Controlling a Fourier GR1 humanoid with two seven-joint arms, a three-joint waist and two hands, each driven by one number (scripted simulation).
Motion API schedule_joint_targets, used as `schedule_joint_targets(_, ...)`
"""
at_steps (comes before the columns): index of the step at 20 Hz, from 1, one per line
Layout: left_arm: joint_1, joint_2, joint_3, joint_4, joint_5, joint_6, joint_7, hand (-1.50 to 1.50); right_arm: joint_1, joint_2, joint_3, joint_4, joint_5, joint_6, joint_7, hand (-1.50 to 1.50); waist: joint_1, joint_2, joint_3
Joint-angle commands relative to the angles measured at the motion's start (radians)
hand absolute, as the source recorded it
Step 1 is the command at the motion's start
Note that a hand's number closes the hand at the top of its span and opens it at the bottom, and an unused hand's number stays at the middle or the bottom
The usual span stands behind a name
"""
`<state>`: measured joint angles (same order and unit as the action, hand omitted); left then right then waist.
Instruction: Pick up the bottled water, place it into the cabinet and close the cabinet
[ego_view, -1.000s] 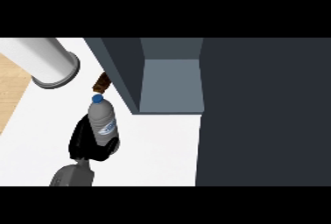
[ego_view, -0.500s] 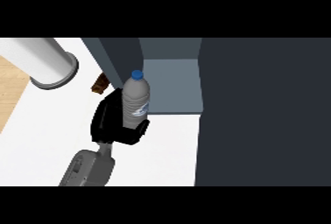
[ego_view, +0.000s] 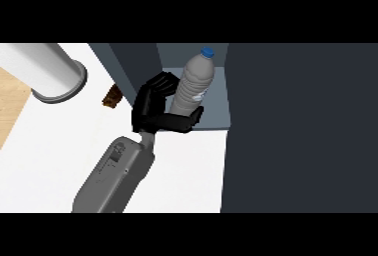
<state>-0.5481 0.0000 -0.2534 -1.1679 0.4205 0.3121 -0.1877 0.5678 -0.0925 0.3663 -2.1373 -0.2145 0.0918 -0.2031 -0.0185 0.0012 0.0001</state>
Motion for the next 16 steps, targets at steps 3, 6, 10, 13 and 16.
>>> schedule_joint_targets(3, -0.206, 0.0, -0.012, 0.158, -0.042, 0.11, 0.003, 1.5, -0.042, -0.035, -0.074, -0.012, -0.076, 0.016, 0.048, -1.5, 0.0, 0.002, 0.0)
schedule_joint_targets(6, -0.284, 0.0, -0.039, 0.339, 0.029, 0.133, -0.102, 1.5, -0.029, -0.02, -0.037, 0.041, -0.05, 0.024, -0.002, -1.5, -0.013, 0.005, 0.0)
schedule_joint_targets(10, -0.423, 0.0, 0.045, 0.495, -0.031, 0.154, -0.093, 1.5, -0.04, -0.03, -0.056, 0.057, -0.067, 0.043, -0.02, -1.5, -0.016, 0.008, 0.0)
schedule_joint_targets(13, -0.466, 0.0, 0.059, 0.602, -0.016, 0.149, -0.126, 1.5, 0.003, 0.006, 0.036, -0.006, 0.008, -0.02, -0.001, -1.5, -0.019, 0.007, 0.0)
schedule_joint_targets(16, -0.536, 0.0, 0.085, 0.699, -0.03, 0.176, -0.142, 1.5, 0.027, -0.002, 0.04, -0.003, 0.009, -0.007, -0.026, -1.5, -0.024, 0.008, 0.0)
